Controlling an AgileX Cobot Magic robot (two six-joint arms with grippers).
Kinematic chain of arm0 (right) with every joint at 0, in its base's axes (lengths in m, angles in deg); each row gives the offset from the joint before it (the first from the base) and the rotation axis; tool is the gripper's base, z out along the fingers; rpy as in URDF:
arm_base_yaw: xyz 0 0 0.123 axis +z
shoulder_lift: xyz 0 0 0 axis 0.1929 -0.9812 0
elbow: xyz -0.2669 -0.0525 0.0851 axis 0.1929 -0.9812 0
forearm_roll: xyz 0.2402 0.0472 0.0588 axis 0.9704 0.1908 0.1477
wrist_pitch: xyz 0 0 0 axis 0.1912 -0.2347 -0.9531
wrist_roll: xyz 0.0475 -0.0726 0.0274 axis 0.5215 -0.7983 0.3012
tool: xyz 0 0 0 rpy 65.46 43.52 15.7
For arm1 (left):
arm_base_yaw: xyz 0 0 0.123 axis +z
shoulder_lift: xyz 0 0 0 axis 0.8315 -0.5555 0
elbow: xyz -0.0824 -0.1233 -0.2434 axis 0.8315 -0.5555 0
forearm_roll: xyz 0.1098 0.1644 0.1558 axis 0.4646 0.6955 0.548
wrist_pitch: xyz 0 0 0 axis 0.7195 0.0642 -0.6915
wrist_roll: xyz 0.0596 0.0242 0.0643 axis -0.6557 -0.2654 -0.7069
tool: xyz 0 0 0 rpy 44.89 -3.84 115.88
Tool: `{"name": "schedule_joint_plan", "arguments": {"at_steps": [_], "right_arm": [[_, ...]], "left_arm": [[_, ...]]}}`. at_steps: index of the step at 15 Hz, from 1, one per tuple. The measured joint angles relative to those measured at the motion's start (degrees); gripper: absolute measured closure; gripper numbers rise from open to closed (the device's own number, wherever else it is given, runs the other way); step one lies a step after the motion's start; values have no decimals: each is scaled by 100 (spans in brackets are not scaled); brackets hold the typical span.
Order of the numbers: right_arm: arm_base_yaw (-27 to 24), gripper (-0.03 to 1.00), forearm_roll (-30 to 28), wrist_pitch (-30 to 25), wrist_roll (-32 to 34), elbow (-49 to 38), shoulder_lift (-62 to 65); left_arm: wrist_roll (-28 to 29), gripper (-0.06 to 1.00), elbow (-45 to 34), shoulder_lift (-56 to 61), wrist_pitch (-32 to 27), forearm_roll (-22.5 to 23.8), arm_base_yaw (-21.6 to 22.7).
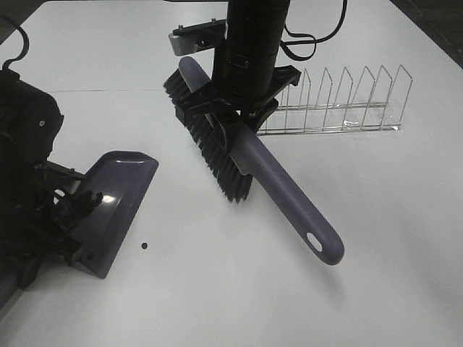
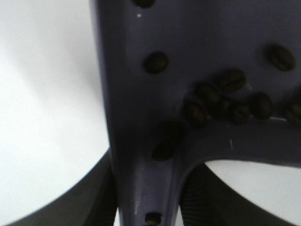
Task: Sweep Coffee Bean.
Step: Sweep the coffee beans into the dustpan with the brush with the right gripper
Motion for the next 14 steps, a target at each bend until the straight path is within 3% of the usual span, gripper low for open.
{"name": "schedule_joint_plan", "arguments": {"at_steps": [4, 5, 8, 11, 14], "right_arm": [[470, 65, -476, 6, 418, -458, 52], [665, 65, -481, 304, 596, -837, 57], [739, 65, -183, 739, 728, -985, -40], [739, 65, 642, 1329, 625, -980, -264], [739, 65, 2338, 2189, -178, -980, -487]], "left_arm": [[23, 61, -120, 29, -23, 6, -304], [80, 61, -120, 40, 52, -34, -498], [126, 61, -120, 40, 80, -115, -521], [126, 61, -120, 23, 80, -126, -521], [132, 61, -120, 23, 74, -126, -521]]}}
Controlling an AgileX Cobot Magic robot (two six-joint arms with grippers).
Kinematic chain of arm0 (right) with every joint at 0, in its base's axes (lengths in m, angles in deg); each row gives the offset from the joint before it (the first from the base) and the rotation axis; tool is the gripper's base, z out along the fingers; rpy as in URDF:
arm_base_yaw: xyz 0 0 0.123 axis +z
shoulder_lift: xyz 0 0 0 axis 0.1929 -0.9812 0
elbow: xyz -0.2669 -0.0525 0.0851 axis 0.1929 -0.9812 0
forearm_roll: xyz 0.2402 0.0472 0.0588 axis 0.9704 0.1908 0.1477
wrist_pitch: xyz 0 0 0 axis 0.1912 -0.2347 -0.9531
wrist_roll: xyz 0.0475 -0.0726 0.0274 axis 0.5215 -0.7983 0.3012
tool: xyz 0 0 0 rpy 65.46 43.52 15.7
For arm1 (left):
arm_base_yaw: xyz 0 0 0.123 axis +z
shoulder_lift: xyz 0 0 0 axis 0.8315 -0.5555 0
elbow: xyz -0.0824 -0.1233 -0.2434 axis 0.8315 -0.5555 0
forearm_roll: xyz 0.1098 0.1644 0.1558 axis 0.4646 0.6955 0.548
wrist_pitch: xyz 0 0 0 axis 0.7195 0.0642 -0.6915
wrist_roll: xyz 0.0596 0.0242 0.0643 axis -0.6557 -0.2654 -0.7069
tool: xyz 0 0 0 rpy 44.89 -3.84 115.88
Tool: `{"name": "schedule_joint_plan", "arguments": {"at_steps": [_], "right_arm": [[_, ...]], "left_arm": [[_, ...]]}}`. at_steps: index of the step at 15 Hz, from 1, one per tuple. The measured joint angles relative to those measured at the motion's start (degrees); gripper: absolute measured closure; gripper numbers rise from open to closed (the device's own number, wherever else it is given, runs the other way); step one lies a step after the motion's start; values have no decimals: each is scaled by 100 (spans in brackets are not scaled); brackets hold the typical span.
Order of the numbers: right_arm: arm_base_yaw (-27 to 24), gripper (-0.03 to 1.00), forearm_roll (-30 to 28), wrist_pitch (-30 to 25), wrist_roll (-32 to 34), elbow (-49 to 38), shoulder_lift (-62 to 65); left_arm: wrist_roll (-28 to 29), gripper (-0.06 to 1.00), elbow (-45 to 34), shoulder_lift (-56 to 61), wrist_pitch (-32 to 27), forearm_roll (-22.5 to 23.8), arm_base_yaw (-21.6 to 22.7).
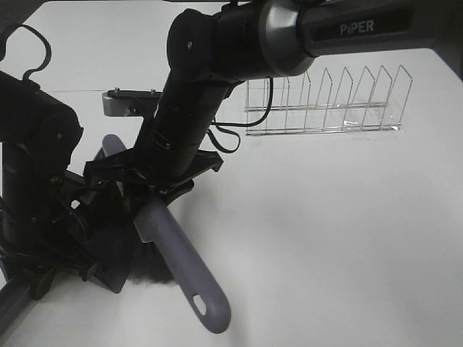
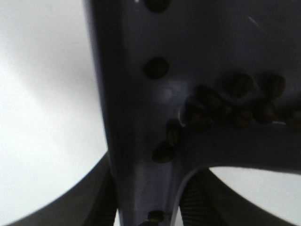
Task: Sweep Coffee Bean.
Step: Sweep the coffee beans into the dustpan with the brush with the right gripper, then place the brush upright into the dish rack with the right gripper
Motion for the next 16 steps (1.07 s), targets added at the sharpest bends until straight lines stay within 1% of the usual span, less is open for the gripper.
{"name": "schedule_joint_plan", "arguments": {"at_steps": [2, 4, 5, 6, 7, 9, 10, 12, 13, 15, 16], "right_arm": [[0, 65, 693, 458, -424, -34, -74], [-63, 65, 1054, 653, -940, -34, -86], [-92, 65, 1089, 710, -1037, 0, -86], [-132, 65, 1089, 693, -1358, 109, -86], [-195, 65, 1066, 602, -1536, 189, -40], [-401, 65, 1117, 395, -1621, 269, 258], [-693, 65, 1215, 464, -1530, 372, 619], [-1146, 66, 1089, 269, -1438, 395, 985], [-1387, 66, 905, 52, -1306, 401, 1117], [-1736, 66, 344, -510, -1106, 401, 1358], [-1839, 66, -138, -808, -985, 401, 1484]], "left_arm": [[63, 61, 0, 0, -6, -17, 0], [126, 61, 0, 0, -17, -52, 17], [120, 61, 0, 0, -17, -40, 17], [92, 61, -11, 6, -11, -46, 29], [74, 61, -11, 6, -6, -69, 34], [57, 61, -11, 6, -6, -57, 34], [57, 61, -11, 17, -6, -29, 23], [52, 61, -11, 86, 115, -52, 17], [52, 61, -11, 138, 258, -86, 17], [52, 61, -6, 201, 418, -212, 201], [52, 61, 34, 235, 441, -235, 418]]}}
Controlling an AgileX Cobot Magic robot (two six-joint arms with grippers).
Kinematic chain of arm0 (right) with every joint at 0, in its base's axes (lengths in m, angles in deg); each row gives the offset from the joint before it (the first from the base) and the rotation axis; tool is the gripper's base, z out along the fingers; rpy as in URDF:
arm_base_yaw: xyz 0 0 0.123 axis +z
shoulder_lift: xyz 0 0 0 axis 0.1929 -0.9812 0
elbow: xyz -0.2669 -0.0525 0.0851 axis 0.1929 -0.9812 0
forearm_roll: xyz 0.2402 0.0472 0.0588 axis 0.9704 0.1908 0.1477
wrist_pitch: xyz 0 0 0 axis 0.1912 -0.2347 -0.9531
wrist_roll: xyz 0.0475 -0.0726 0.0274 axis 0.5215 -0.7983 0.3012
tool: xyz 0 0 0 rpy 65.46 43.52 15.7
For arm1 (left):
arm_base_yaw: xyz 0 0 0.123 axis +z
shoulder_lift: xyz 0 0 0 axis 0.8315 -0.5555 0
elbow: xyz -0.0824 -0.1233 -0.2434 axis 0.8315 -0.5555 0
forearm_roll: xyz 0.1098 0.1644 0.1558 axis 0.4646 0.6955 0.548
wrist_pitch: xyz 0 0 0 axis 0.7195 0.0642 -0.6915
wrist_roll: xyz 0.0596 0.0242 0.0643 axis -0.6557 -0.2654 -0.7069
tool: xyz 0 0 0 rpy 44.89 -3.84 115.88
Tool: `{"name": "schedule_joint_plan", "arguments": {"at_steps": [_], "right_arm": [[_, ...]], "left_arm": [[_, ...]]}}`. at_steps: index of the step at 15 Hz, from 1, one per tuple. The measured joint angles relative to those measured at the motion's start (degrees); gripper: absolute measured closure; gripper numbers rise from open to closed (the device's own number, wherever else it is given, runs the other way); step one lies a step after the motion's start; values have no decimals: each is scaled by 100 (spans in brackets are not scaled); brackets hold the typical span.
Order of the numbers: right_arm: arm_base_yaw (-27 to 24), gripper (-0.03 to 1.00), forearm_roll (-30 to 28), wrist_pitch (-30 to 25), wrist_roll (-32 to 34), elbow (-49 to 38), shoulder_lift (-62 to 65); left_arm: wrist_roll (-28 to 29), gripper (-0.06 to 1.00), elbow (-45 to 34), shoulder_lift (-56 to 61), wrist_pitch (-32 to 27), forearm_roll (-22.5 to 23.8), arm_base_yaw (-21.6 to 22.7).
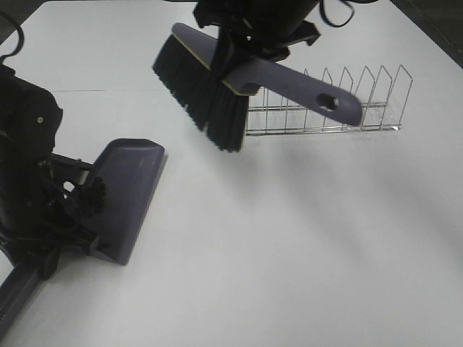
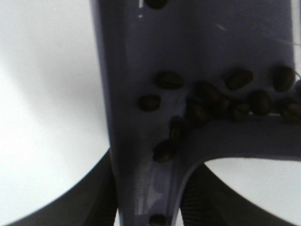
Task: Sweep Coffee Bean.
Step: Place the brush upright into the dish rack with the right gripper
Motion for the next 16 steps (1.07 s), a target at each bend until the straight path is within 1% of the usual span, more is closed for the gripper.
{"name": "schedule_joint_plan", "arguments": {"at_steps": [2, 3, 4, 5, 6, 9, 10, 11, 12, 14, 16], "right_arm": [[-86, 66, -1186, -699, 315, -80, 309], [-92, 66, -1702, -905, 516, -246, 533], [-126, 66, -2166, -963, 710, -533, 762], [-195, 66, -2384, -968, 859, -848, 1003], [-258, 66, -2469, -968, 900, -1026, 1123], [-831, 66, -2538, -980, 1112, -2045, 1570], [-1375, 66, -2538, -693, 1220, -2613, 1604], [-1639, 66, -2464, -435, 1289, -2865, 1604], [-1782, 66, -2384, -281, 1312, -2974, 1604], [-2217, 66, -2086, 269, 1467, -3180, 1599], [-2286, 66, -2063, 647, 1507, -3186, 1536]], "left_arm": [[-63, 61, 97, 57, 11, -138, 487], [-126, 61, 143, 57, 11, -212, 699], [-218, 61, 201, 57, 11, -292, 888], [-332, 61, 246, 57, 23, -418, 1037], [-407, 61, 252, 57, 34, -487, 1089], [-854, 61, 264, 57, 143, -842, 1180], [-1117, 61, 355, 52, 195, -1077, 1180], [-1152, 61, 418, 52, 206, -1134, 1180], [-1152, 61, 458, 52, 206, -1140, 1180], [-1152, 61, 590, 52, 206, -1163, 1180], [-1152, 61, 602, 52, 229, -1238, 1180]]}}
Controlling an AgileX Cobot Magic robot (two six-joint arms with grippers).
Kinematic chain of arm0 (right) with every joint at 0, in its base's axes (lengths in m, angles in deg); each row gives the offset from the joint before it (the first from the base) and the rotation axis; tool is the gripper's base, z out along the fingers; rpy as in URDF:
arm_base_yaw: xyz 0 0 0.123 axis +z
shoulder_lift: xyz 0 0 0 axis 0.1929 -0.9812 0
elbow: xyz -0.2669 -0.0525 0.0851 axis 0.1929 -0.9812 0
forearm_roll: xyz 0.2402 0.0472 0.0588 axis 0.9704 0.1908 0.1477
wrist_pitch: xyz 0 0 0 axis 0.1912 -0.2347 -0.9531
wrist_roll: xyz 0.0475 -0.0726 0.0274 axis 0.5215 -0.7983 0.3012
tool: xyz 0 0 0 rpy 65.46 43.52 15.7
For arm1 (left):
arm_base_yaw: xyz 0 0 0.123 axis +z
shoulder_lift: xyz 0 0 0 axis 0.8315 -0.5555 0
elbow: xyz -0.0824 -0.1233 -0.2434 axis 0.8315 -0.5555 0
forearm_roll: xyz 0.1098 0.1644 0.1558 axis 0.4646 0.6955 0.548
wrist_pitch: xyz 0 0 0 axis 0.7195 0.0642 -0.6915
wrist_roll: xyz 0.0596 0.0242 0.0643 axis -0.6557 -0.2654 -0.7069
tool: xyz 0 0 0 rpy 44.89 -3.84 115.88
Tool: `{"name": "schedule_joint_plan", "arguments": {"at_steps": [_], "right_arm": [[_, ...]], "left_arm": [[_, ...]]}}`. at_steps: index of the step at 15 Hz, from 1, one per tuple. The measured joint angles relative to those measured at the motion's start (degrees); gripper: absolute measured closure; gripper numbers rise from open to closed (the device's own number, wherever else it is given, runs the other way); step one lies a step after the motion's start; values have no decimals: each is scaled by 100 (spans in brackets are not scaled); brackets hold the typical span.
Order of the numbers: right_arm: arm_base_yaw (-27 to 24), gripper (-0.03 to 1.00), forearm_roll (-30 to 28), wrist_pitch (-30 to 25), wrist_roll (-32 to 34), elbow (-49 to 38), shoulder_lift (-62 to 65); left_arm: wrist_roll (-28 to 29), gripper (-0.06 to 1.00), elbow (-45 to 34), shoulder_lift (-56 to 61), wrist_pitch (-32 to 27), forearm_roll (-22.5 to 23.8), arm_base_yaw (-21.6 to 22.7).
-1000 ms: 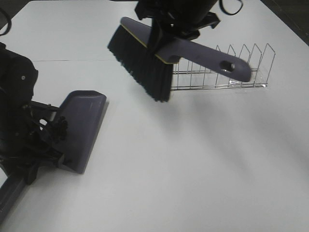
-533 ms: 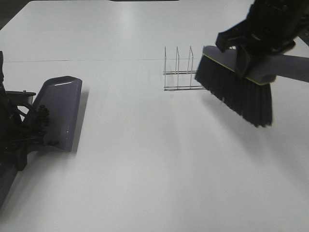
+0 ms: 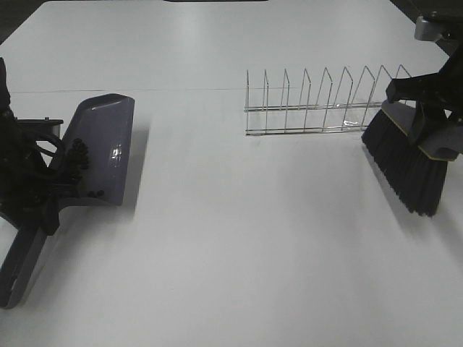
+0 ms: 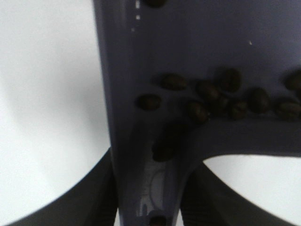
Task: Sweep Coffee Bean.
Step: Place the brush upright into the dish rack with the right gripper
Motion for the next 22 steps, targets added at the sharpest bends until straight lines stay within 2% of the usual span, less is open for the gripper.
{"name": "schedule_joint_plan", "arguments": {"at_steps": [1, 7, 10, 17, 22], "right_arm": [[0, 66, 57, 372, 86, 0, -149], [63, 66, 52, 945, 120, 0, -630], [132, 66, -46, 1020, 120, 264, -808], [138, 66, -321, 1020, 120, 974, -1375], [138, 66, -533, 991, 120, 1982, -1931]], "left_arm": [[0, 61, 0, 0, 29, -40, 0], [-6, 61, 0, 0, 143, -172, 0], [-29, 61, 0, -229, 132, -367, 0], [-109, 61, 69, -476, -120, -413, 0], [-109, 61, 69, -481, -160, -413, 0]]}}
